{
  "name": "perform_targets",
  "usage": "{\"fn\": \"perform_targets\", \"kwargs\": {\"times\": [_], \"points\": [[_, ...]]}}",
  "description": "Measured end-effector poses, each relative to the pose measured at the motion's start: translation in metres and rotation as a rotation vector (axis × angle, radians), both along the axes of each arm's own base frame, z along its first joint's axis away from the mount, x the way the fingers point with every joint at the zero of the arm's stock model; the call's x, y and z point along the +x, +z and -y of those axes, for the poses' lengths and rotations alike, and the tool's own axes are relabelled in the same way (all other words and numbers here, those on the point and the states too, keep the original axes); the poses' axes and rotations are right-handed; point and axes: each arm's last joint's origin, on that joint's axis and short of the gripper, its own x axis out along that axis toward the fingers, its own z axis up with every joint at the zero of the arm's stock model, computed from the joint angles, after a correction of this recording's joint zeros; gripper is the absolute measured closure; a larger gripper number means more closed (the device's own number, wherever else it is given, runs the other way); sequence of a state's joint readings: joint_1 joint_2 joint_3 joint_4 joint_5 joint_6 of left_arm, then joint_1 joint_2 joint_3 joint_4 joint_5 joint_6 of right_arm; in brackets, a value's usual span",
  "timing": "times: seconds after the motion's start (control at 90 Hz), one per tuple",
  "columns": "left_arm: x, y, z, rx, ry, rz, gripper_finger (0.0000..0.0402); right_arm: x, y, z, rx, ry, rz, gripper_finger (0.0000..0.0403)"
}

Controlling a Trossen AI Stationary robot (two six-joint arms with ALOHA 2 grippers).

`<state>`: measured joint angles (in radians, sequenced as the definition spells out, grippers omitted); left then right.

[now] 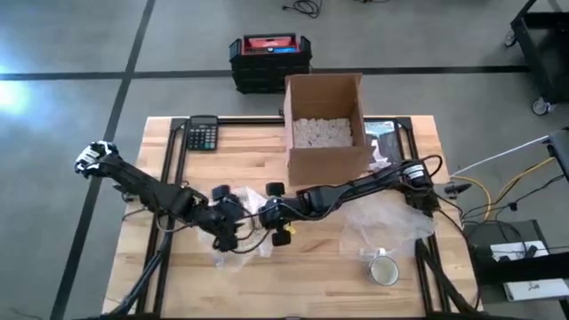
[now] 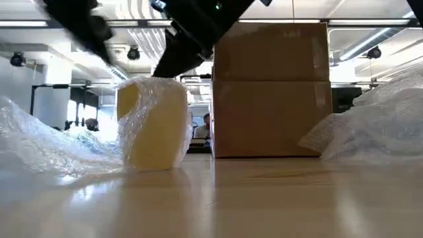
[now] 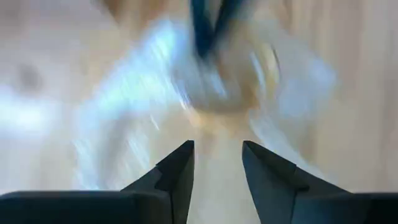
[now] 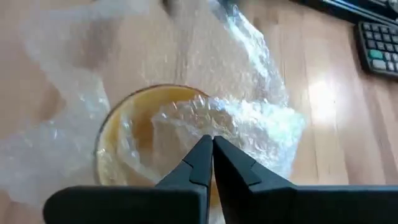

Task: Wrap mug
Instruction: Wrap the yellow mug with the left transparent bubble wrap

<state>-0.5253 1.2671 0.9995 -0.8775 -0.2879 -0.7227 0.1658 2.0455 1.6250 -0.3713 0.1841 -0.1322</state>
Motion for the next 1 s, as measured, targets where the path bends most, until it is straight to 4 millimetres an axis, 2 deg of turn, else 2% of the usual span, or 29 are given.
{"fn": "perform_targets", "kwargs": {"times": [0.144,0.333,0.511,0.733,0.811,0.878,1.0], "points": [[-0.024,-0.023,0.018,-0.083,0.019,-0.129,0.0286,0.001,-0.003,0.000,-0.001,-0.002,-0.005,0.0403],[-0.043,-0.034,0.032,-0.110,0.043,-0.180,0.0238,0.001,-0.003,0.000,0.000,-0.002,-0.003,0.0403],[-0.056,-0.050,0.030,-0.083,0.103,-0.239,0.0190,0.001,-0.003,0.000,0.001,-0.002,-0.001,0.0403],[-0.064,-0.097,0.024,-0.134,0.124,-0.214,0.0166,0.001,-0.003,0.000,0.001,-0.002,0.000,0.0403],[-0.068,-0.112,0.019,-0.143,0.148,-0.215,0.0179,0.001,-0.003,0.000,0.001,-0.002,0.000,0.0403],[-0.070,-0.119,0.017,-0.150,0.159,-0.212,0.0209,0.001,-0.003,0.000,0.001,-0.002,0.000,0.0403],[-0.071,-0.121,0.016,-0.136,0.161,-0.190,0.0312,0.001,-0.002,0.000,0.001,-0.002,0.002,0.0403]]}}
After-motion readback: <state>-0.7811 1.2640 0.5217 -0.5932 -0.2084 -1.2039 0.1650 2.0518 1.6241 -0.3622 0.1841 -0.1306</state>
